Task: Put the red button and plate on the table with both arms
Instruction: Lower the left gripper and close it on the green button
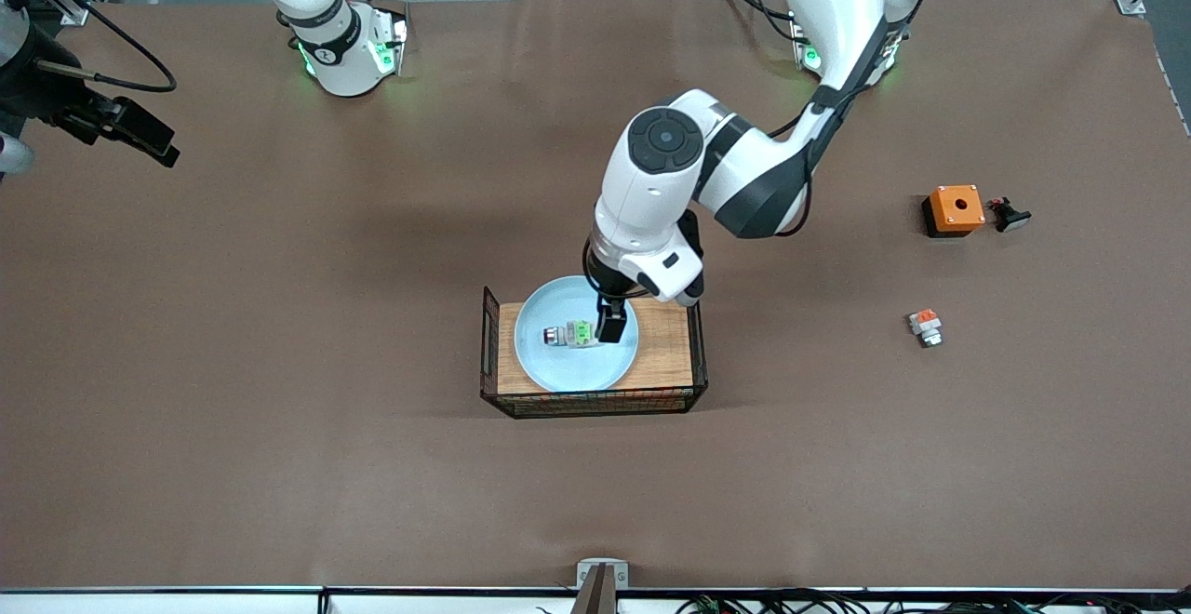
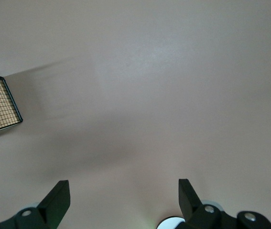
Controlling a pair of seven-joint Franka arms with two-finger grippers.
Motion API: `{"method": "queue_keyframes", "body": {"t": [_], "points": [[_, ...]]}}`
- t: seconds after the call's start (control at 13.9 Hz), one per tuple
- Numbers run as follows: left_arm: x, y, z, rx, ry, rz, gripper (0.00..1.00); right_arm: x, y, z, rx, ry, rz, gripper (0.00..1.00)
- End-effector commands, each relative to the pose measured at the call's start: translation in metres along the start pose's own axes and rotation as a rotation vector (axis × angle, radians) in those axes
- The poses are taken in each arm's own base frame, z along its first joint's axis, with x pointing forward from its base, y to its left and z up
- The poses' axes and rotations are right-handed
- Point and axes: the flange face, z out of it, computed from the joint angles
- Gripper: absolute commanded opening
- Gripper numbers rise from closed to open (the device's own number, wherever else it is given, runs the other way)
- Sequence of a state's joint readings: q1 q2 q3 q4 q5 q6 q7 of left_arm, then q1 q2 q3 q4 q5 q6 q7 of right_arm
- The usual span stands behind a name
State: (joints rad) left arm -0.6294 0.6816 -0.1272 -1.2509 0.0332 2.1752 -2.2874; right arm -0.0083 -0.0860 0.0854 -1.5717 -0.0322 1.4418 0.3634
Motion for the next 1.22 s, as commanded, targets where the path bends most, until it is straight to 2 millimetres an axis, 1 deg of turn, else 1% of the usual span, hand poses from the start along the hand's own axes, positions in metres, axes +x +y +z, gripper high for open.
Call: {"method": "queue_keyframes", "body": {"t": [0.0,0.07,0.14,0.36,0.65,0.79,0.86,1.08,1.15], "points": [[-0.005,0.004,0.005,-0.02,0.008,-0.001,1.0,0.0,0.001,-0.002,-0.023,0.011,0.001,1.0],[-0.006,0.0,0.016,-0.006,0.017,0.006,1.0,0.0,0.001,-0.003,-0.022,0.014,0.001,1.0],[-0.006,0.0,0.02,-0.01,0.016,0.008,1.0,0.0,0.001,-0.002,-0.023,0.011,0.012,1.0],[-0.006,0.003,0.026,-0.031,-0.002,0.007,1.0,0.001,0.003,-0.002,-0.022,0.013,0.018,1.0],[-0.007,0.002,0.038,-0.038,-0.01,0.014,1.0,0.001,0.003,0.001,-0.025,0.004,0.018,1.0],[-0.007,0.005,0.044,-0.048,-0.012,0.016,1.0,0.002,0.002,-0.001,-0.021,0.014,0.019,1.0],[-0.01,0.002,0.048,-0.044,-0.012,0.021,1.0,0.002,0.002,-0.001,-0.021,0.014,0.019,1.0],[-0.01,0.003,0.05,-0.049,-0.012,0.034,1.0,0.002,0.002,0.001,-0.021,0.009,0.035,1.0],[-0.008,0.003,0.057,-0.05,-0.012,0.034,1.0,0.002,0.001,0.002,-0.022,0.008,0.043,1.0]]}}
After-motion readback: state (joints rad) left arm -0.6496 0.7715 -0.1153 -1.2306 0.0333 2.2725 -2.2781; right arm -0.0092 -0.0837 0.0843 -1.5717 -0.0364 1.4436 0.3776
